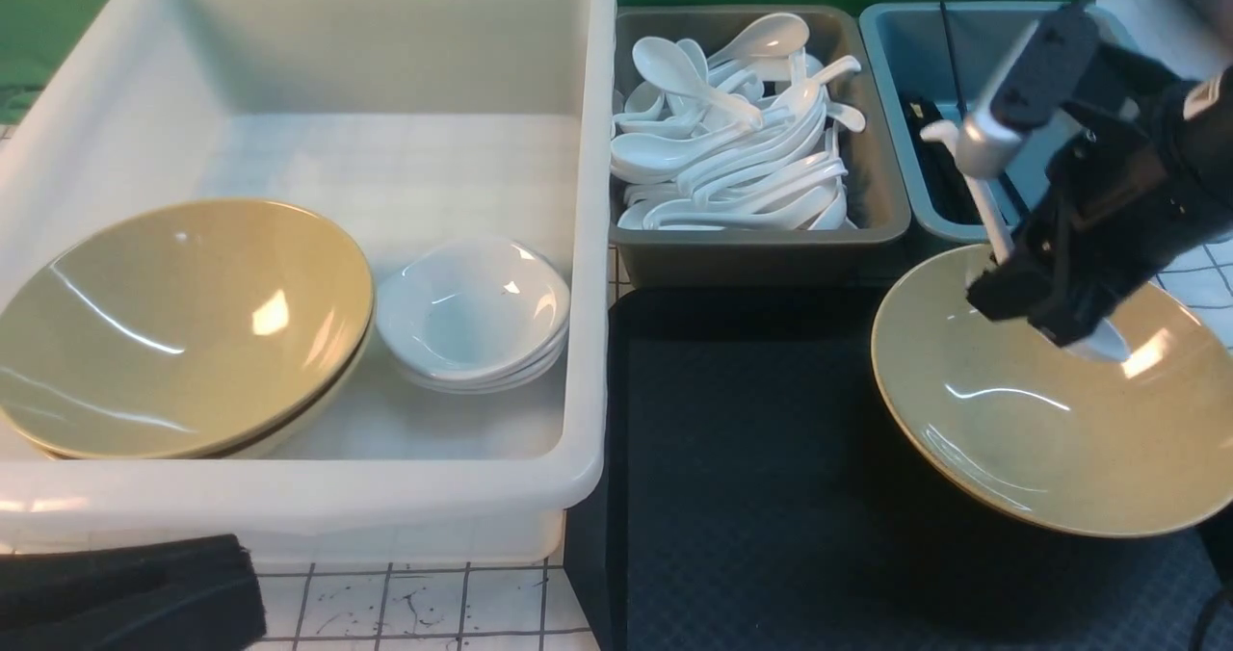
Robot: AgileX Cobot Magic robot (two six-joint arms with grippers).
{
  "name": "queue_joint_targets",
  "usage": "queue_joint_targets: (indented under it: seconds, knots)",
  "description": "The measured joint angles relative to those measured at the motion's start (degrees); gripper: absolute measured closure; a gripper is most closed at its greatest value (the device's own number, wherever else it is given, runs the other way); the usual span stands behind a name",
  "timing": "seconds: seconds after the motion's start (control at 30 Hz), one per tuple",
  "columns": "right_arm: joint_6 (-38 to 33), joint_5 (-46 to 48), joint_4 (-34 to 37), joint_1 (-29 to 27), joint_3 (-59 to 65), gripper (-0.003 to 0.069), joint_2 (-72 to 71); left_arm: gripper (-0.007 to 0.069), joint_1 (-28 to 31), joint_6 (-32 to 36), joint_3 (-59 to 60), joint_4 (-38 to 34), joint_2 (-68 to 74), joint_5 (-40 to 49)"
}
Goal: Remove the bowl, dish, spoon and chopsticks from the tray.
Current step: Use the right arm to put the soup spoon into the small storage box in the middle
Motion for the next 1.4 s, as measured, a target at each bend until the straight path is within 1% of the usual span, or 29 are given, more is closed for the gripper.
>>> queue_joint_targets:
  seconds: [0.07,0.13,0.2,0.33,0.4,0.43,0.47,0.53,0.67,0.77,0.93,0.97,1.07,1.1,1.2,1.3,1.4]
  knots:
    - [1.6,0.5,-0.1,1.5,-2.2,0.04,0.7,0.0625,0.0,-0.5,0.0,1.4,0.0,-0.6]
    - [3.2,0.2,-0.1,3.7,-7.6,0.04,3.2,0.0625,0.0,-1.8,0.0,3.8,0.0,-2.5]
    - [4.0,-0.7,0.1,4.7,-13.3,0.04,6.6,0.0625,0.0,-3.8,0.0,5.4,0.0,-4.7]
    - [5.9,-3.1,0.3,5.1,-25.0,0.0402,16.0,0.0625,0.0,-7.4,0.0,10.5,0.0,-9.2]
    - [6.8,-4.8,0.3,5.1,-30.5,0.0403,21.3,0.0625,0.0,-9.0,0.0,13.2,0.0,-9.8]
    - [7.0,-5.0,0.3,5.1,-31.0,0.0403,21.8,0.0625,0.0,-9.3,0.0,14.0,0.0,-9.9]
    - [7.2,-6.9,0.3,5.1,-34.9,0.0403,25.7,0.0625,0.0,-11.3,0.0,17.5,0.0,-10.1]
    - [7.4,-10.1,0.3,5.1,-39.1,0.0403,30.2,0.0625,0.0,-14.4,0.0,20.7,0.0,-10.1]
    - [8.4,-17.3,0.3,5.1,-44.0,0.0404,37.0,0.0625,0.0,-19.9,0.0,24.4,0.0,-10.1]
    - [8.4,-23.8,0.3,5.1,-45.8,0.0404,42.2,0.0625,0.0,-22.7,0.0,25.2,0.0,-10.1]
    - [8.4,-28.1,0.3,5.1,-45.8,0.0398,45.6,0.0625,0.0,-23.7,0.0,25.3,0.0,-10.0]
    - [8.4,-28.3,0.3,5.1,-45.8,0.039,45.7,0.0625,0.0,-23.7,0.0,25.3,0.0,-10.0]
    - [8.6,-29.2,0.3,5.1,-46.0,0.0289,45.8,0.0625,0.0,-23.7,0.0,25.4,0.0,-10.0]
    - [8.7,-29.4,0.3,5.1,-46.0,0.0234,45.7,0.0625,0.0,-23.8,0.0,25.4,0.0,-10.0]
    - [8.7,-28.8,0.3,5.1,-46.3,0.0145,45.7,0.0625,0.0,-23.8,0.0,25.9,0.0,-10.0]
    - [8.8,-26.6,0.3,5.1,-46.4,0.01,45.3,0.0625,0.0,-23.9,0.0,27.8,0.0,-9.9]
    - [9.3,-21.8,0.0,5.1,-46.4,0.0095,43.7,0.0625,0.0,-24.7,0.0,28.9,0.0,-9.7]
